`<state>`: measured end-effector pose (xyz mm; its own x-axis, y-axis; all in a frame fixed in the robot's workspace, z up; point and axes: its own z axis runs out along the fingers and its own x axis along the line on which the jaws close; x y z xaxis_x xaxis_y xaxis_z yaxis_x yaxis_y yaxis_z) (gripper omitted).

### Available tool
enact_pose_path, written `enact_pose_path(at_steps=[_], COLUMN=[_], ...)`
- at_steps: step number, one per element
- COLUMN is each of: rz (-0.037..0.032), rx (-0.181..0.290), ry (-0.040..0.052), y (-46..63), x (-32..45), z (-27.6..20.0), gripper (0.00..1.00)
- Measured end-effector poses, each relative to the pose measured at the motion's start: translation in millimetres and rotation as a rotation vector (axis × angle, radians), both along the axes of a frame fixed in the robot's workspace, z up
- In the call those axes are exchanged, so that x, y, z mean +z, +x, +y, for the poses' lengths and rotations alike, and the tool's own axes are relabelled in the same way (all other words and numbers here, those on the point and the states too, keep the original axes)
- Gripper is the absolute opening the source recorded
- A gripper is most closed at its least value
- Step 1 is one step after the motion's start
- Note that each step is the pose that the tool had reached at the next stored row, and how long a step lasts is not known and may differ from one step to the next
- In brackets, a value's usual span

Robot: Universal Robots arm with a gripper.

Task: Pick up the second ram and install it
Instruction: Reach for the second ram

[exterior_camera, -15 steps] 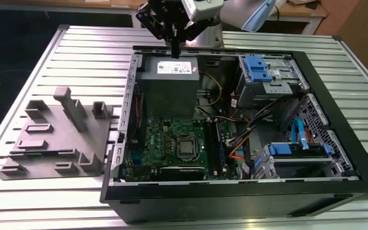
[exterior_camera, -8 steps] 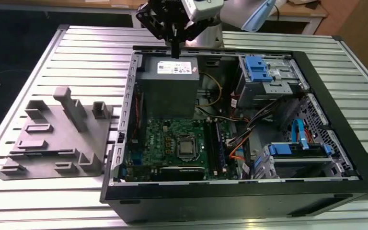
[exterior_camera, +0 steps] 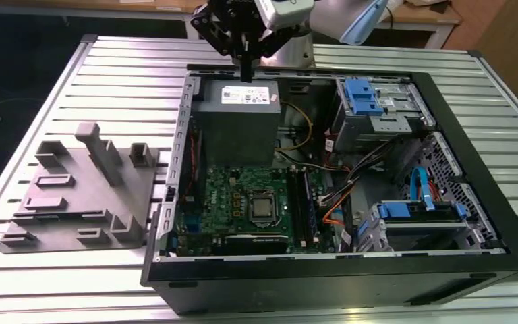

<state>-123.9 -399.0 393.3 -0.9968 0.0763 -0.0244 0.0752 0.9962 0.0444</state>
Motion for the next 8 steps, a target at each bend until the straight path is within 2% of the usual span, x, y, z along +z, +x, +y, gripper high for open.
enact_pose_path(at_steps=[8], rz=[-0.0001], rx=[0.000], ry=[0.0000], y=[-8.7], x=[-0.1], z=[0.0], gripper=[0.07])
